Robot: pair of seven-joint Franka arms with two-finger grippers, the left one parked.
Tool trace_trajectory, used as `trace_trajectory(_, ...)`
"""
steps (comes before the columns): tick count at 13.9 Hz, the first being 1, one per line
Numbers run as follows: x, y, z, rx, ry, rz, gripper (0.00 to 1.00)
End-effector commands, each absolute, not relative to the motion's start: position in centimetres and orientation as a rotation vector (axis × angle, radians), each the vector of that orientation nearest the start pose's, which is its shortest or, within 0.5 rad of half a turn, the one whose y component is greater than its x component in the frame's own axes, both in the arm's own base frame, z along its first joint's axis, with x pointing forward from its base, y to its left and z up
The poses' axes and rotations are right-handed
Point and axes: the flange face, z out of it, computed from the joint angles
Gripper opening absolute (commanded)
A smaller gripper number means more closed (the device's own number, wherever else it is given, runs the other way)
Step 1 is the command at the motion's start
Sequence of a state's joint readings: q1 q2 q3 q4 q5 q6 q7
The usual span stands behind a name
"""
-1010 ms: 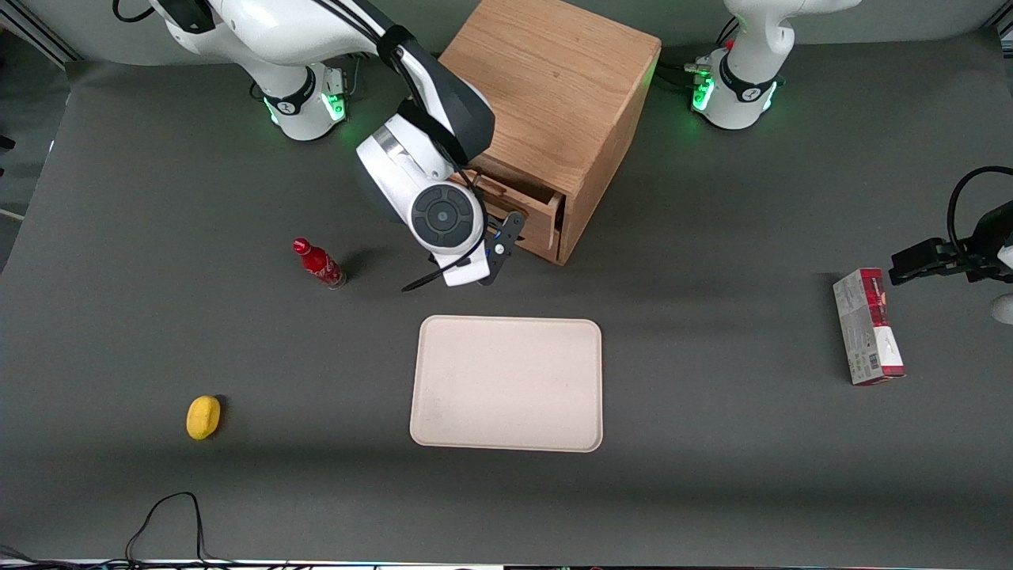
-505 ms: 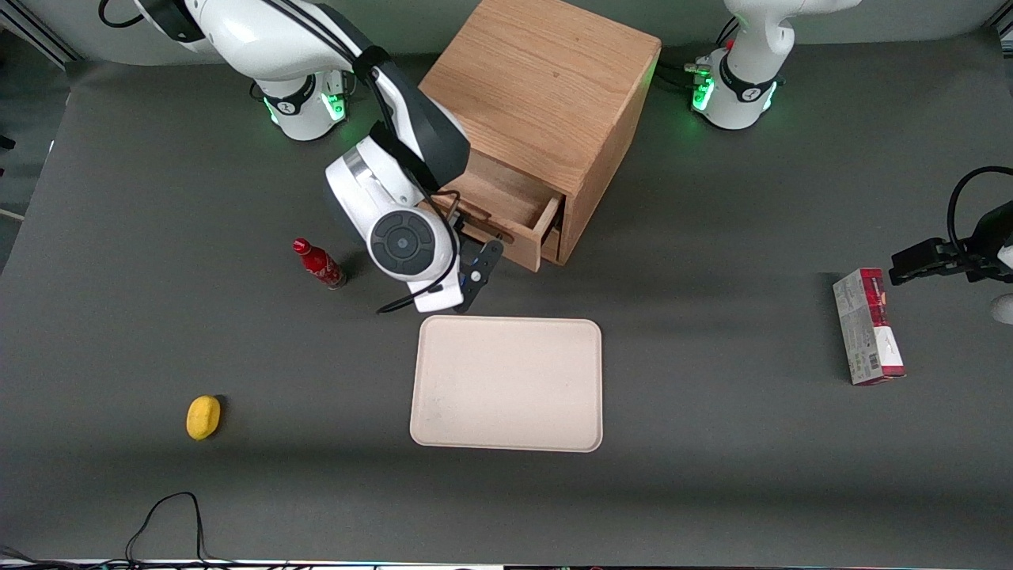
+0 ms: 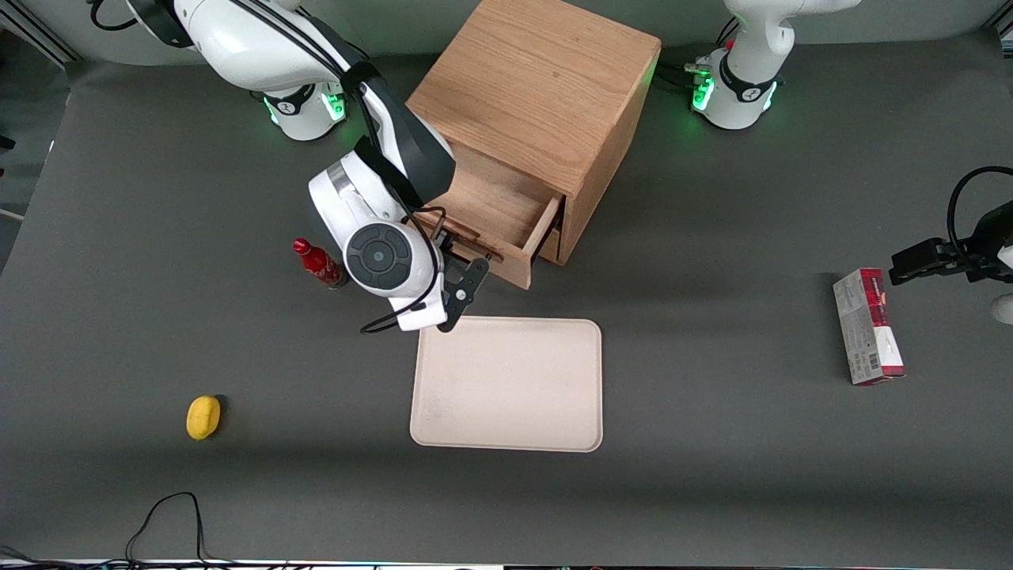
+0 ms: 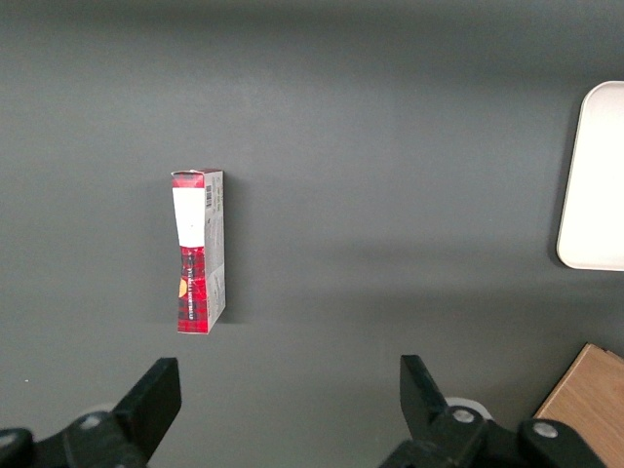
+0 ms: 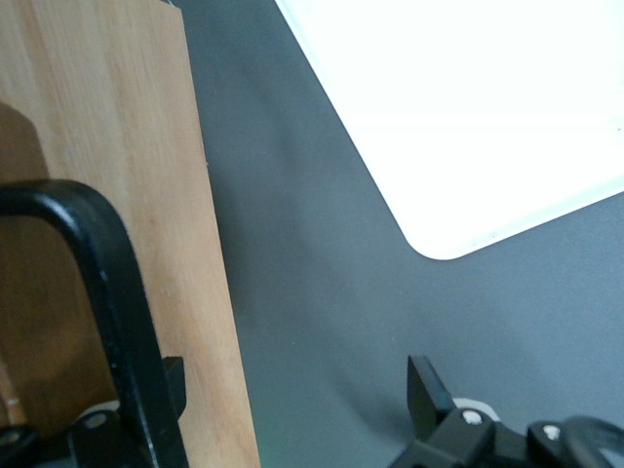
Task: Open upper drawer
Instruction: 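Pull the upper drawer outward by its handle with the right gripper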
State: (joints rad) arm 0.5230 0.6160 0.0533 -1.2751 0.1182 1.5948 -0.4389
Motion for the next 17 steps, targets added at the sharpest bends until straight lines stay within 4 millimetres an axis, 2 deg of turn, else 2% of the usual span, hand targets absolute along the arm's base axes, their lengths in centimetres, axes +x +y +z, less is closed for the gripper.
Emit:
trace_trajectory(1, 59.6, 37.7, 38.2, -2.618, -1.455, 0.397, 1.00)
trace_trajectory(8, 61.4, 35.7, 39.7, -2.628, -1.427, 0.343, 1.00)
trace_trajectory(10, 61.5, 35.5, 39.6, -2.614, -1.452, 0.340, 1.00)
trace_trajectory(17, 63.4, 32.8, 40.0, -2.633, -1.413, 0.287, 1.00)
